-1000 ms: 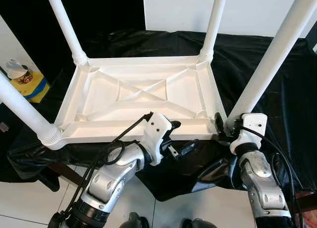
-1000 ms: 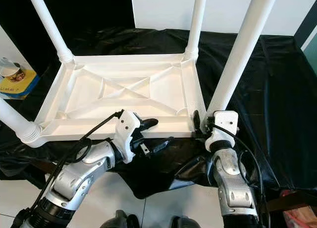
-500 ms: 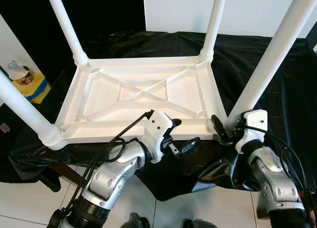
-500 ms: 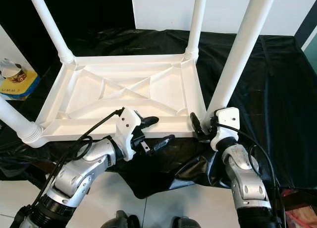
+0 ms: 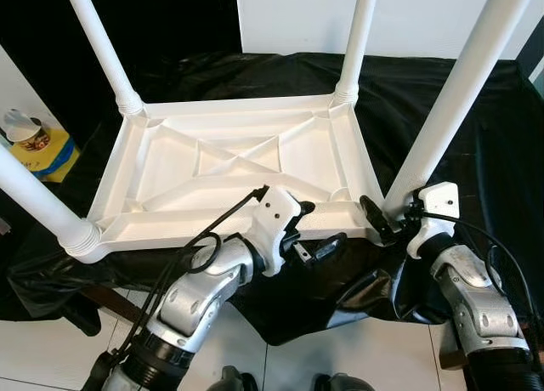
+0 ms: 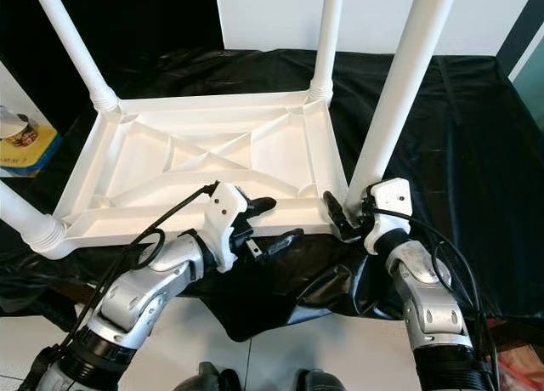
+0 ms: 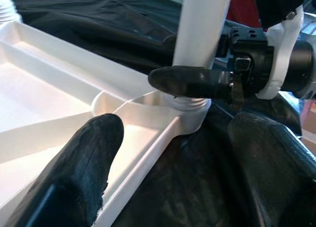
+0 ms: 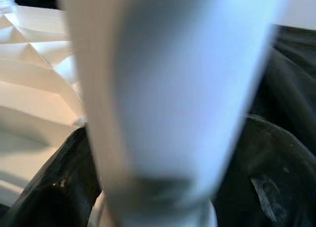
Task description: Building children table
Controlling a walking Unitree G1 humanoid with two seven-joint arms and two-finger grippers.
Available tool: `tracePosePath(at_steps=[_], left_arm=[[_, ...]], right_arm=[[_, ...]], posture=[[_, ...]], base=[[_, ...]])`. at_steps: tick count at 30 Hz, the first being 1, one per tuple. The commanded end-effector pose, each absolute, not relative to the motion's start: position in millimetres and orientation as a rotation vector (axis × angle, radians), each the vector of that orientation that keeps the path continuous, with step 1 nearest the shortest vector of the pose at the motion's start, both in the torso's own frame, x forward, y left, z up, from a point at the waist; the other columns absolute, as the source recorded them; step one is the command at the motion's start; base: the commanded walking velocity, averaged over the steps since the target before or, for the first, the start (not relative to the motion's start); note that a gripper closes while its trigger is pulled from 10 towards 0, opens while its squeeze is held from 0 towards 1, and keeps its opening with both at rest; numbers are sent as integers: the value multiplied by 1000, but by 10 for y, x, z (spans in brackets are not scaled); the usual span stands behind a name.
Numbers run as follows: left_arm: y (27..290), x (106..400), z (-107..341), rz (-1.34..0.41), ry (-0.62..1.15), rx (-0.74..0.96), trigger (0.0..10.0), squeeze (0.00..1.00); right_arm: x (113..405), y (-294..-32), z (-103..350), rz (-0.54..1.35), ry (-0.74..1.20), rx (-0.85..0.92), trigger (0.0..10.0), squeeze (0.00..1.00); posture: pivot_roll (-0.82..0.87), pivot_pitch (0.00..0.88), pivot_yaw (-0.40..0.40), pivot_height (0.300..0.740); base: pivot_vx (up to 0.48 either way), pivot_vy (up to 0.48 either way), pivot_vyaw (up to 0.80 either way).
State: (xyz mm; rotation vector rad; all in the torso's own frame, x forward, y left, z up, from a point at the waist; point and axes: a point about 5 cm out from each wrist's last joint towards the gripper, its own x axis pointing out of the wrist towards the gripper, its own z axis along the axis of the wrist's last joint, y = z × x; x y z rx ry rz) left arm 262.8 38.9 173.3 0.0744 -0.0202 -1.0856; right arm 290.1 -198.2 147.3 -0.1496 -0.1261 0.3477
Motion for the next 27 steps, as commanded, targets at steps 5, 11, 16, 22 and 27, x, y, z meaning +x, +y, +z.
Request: tracePosePath(at_steps=[5,11,16,22,27], left_arm=[[340,2561,1692,-1192,-11,87,10000,0],[347,2581,1704,-1192,-11,93,10000,0],[366,2593,1712,-1189,-11,99,10000,0],[379,2613,1719,-1185,-13,113,10000,0],[406,2625,1731,-1171,-17,126,10000,0]], right_arm=[[2905,-1961,1443,370,-120,-146,10000,0],[2901,-1935,1427,375,-121,-139,10000,0],[2907,-1909,1432,379,-127,-133,10000,0],[2924,-1882,1457,382,-142,-125,10000,0],[2946,-1861,1466,400,-146,-125,10000,0]], posture=[[-261,174,58,740],[-243,171,55,740],[-218,164,58,740],[-194,149,58,740],[-174,151,55,740]], base=[[0,0,0],[0,0,0],[0,0,0],[0,0,0],[0,0,0]])
